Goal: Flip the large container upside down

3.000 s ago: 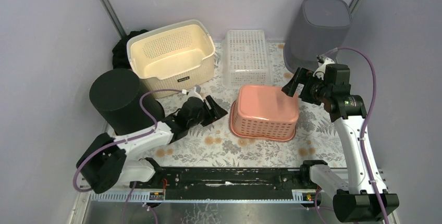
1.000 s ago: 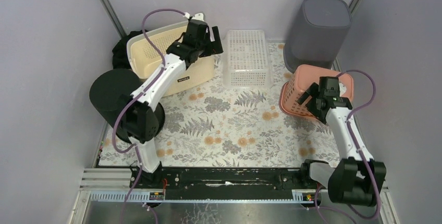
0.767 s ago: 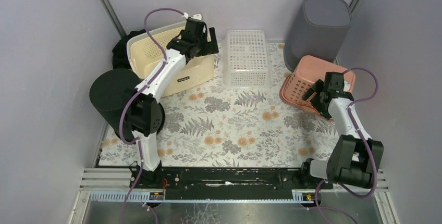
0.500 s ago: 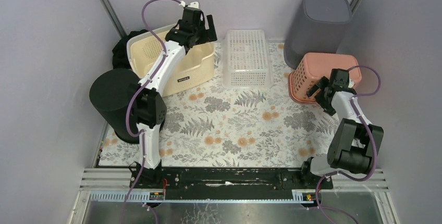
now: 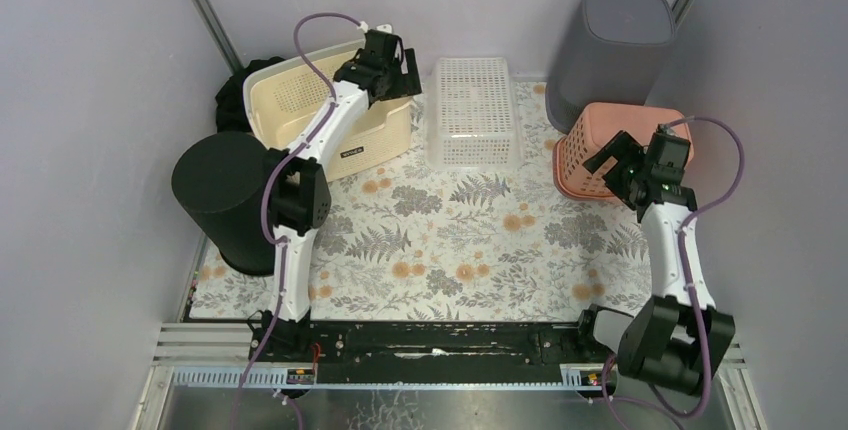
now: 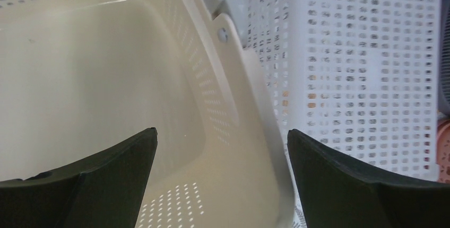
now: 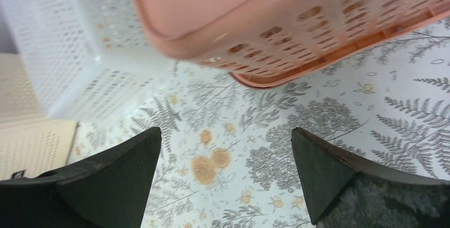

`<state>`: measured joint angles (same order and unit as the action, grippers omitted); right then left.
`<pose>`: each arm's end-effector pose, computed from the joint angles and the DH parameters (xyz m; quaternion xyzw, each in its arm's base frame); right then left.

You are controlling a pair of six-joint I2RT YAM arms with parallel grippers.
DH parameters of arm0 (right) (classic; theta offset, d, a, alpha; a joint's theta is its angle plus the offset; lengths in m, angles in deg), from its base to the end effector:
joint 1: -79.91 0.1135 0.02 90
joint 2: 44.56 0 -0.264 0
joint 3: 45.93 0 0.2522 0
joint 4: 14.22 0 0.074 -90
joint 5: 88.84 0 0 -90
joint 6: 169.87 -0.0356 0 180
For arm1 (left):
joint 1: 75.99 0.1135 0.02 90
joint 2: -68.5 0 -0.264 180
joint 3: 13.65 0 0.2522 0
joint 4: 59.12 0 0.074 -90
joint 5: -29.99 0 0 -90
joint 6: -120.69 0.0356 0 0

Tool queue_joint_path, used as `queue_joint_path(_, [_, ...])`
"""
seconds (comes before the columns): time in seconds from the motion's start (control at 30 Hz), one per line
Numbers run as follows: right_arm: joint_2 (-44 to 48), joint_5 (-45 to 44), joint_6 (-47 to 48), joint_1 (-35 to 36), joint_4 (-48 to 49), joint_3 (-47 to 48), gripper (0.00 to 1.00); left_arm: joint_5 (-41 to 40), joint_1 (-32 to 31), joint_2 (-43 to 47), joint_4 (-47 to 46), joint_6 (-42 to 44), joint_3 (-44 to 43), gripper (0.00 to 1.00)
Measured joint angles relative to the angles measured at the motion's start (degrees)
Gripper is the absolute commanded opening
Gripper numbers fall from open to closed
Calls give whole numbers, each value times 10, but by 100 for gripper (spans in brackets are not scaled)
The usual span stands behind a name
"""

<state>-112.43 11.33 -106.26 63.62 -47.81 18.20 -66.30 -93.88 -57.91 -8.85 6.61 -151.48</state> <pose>0.2503 -0.0666 0.2755 0.2882 0.8458 0.1180 0.4332 0.4857 -0.1527 0.3073 -0.0723 0.8981 -0.1082 0.4202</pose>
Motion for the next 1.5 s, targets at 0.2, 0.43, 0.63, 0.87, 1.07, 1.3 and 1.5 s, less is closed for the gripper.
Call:
queue_joint_path(0.2, [67,47,0,0,-18,4,99,-6,0,-17,3,-9,5,86])
queue_joint_path(0.43, [98,93,-11,0,-19,13,99,-13,-4,0,-11,-17,45,34])
queue_joint_path(0.63, [104,120,-22,0,-19,14,100,-37,-4,27,12,1,63,0])
queue_joint_path(0.87, [125,146,-35,0,-19,14,100,-42,0,55,40,6,61,0])
queue_joint_path(1.07, [149,165,-43,0,-19,14,99,-12,6,139,49,5,51,0])
queue_joint_path(1.3, [178,182,-52,0,-19,14,99,82,19,249,52,-42,25,0])
queue_joint_path(1.5, [195,193,-52,0,-33,29,99,198,31,301,41,-97,52,0])
